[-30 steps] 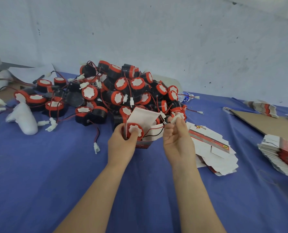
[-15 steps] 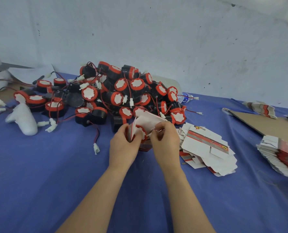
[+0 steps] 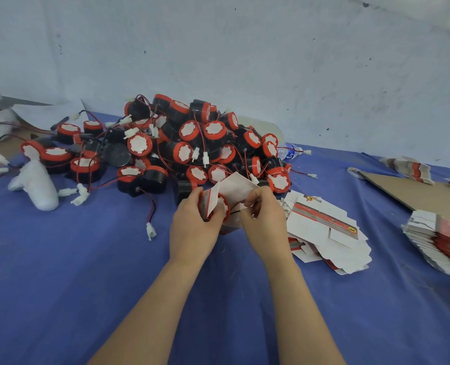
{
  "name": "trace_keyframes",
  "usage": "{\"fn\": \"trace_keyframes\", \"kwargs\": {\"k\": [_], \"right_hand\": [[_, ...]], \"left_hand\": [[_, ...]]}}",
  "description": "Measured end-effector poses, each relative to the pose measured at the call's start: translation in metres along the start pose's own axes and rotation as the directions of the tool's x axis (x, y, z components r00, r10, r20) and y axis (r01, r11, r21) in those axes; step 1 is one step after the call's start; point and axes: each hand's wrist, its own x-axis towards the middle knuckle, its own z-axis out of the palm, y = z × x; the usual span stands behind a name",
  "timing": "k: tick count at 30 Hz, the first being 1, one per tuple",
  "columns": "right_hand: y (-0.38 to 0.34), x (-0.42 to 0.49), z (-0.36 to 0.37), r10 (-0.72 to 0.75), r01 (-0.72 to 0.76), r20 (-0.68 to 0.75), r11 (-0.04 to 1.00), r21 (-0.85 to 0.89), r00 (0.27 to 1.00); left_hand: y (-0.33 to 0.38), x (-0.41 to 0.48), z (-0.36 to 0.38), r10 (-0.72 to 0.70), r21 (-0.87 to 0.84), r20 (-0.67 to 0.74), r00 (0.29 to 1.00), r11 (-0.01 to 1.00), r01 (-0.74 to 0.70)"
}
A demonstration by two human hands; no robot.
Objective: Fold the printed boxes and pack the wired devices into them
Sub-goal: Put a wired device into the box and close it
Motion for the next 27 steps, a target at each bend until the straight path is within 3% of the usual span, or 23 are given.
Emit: {"fn": "trace_keyframes", "kwargs": {"k": [4,7,14,18,23,27], "right_hand": [[-0.003,-0.004,0.012,-0.048,0.048,0.012,0.999,0.025,0.999],[-0.002,-0.005,0.016,0.022,-0.02,-0.031,0.997,0.079,0.999],[0.0,-0.004,0.018,-0.052,0.05,-0.041,0.997,-0.06,0.998],[0.003,-0.002,0.015,0.016,-0.014,-0.154,1.0,0.01,0.988],[0.009,0.003,0.013,0.216,-0.19,-0.244,0.973,0.127,0.945],[0.012,0.002,0.013,0.211,-0.195,-0.268,0.977,0.086,0.94]], "left_hand": [[-0.001,0.001,0.001,-0.025,-0.071,-0.002,1.0,0.997,0.025],[0.001,0.002,0.0,-0.066,-0.137,-0.029,0.997,0.989,0.062],[-0.001,0.003,-0.001,-0.107,-0.199,-0.054,0.993,0.975,0.094],[0.0,0.002,0.0,-0.086,-0.174,-0.058,0.995,0.982,0.075],[0.001,0.0,0.001,-0.05,-0.14,-0.068,0.996,0.989,0.04],[0.0,0.001,0.002,-0.047,-0.14,-0.072,0.996,0.989,0.036]]}}
